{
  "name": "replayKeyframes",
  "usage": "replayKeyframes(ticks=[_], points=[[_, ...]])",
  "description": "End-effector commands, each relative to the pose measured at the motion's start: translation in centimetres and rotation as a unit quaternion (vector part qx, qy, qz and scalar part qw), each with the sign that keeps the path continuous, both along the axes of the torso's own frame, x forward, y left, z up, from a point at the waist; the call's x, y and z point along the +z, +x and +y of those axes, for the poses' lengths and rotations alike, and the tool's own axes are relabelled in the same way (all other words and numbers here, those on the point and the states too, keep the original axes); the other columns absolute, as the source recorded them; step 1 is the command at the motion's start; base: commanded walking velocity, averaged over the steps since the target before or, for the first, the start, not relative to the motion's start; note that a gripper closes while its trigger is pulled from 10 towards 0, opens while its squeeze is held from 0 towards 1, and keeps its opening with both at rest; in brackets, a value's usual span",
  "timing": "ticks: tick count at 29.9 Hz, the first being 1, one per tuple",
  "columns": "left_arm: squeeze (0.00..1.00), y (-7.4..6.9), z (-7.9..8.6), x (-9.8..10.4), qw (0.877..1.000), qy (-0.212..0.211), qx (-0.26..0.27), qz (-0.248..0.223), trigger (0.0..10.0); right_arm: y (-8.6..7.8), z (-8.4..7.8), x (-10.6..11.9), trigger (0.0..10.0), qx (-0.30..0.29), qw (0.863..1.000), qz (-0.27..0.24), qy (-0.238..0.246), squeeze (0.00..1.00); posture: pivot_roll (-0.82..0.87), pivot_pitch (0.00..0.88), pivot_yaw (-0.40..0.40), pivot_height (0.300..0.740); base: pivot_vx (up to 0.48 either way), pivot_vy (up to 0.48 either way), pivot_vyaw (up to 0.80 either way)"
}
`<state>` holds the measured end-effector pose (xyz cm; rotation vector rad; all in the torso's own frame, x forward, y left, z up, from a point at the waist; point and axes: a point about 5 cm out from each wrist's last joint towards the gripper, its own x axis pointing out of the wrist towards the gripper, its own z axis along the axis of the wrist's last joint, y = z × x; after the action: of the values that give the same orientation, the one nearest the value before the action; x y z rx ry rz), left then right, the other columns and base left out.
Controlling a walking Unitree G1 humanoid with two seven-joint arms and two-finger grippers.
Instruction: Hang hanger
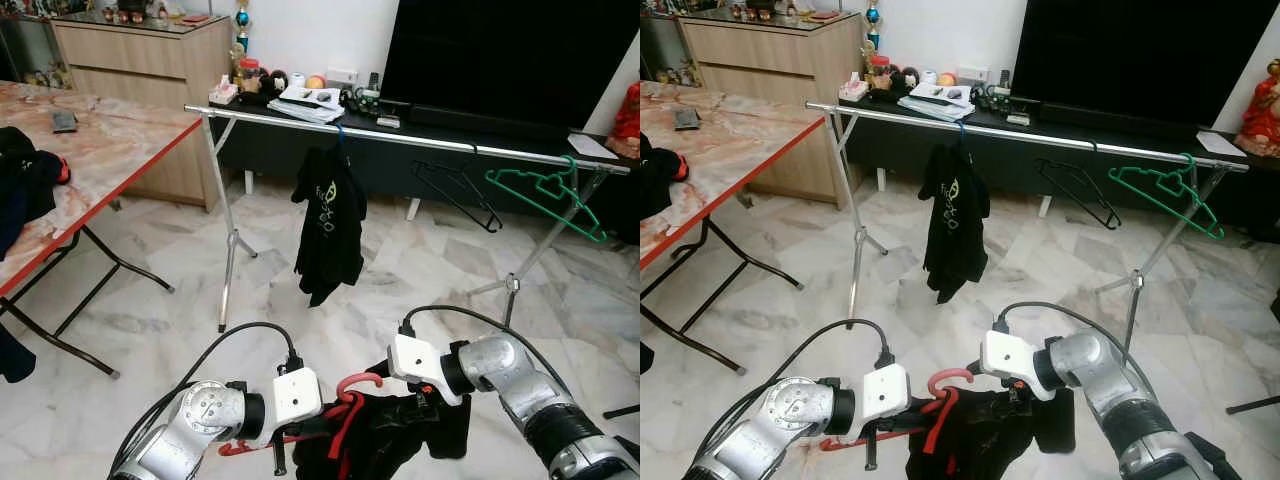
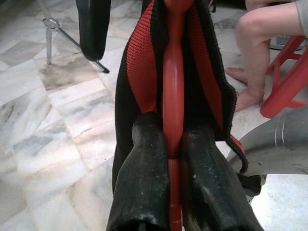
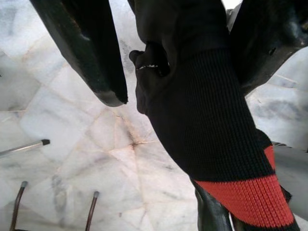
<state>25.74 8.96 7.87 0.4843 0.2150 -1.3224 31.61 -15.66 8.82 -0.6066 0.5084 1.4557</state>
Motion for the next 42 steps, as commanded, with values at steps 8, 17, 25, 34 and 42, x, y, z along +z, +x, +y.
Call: replayKeyframes(ticks=[8,17,25,34,42], points=[[0.00,0.2,-1.4,1.5,0.999,-0.012,-0.030,-0.026,10.0,0.0,0.0,-0.3,0.0,0.013,1.000,0.011,-0.015,0.00,0.13,0.000,-0.093,0.740,0.000,0.000,0.00],[0.00,0.2,-2.0,1.6,0.999,-0.016,-0.035,-0.028,10.0,-0.2,0.0,-0.9,0.0,0.013,0.999,0.012,-0.031,0.00,0.13,0.000,-0.092,0.740,0.000,0.000,0.00],[0.00,0.4,-2.3,1.8,0.999,-0.020,-0.037,-0.030,10.0,-0.2,0.0,-1.0,0.0,0.014,0.999,0.014,-0.033,0.00,0.13,0.000,-0.096,0.740,0.000,0.000,0.00],[0.00,0.6,-2.6,2.5,0.998,-0.031,-0.035,-0.030,10.0,-0.2,0.1,-1.0,0.0,0.015,0.999,0.019,-0.030,0.00,0.13,0.000,-0.099,0.740,0.000,0.000,0.00],[0.00,0.7,-2.6,2.7,0.999,-0.033,-0.027,-0.017,10.0,-0.1,0.4,-0.9,0.0,0.015,0.999,0.018,-0.025,0.00,0.13,0.000,-0.101,0.740,0.000,0.000,0.00]])
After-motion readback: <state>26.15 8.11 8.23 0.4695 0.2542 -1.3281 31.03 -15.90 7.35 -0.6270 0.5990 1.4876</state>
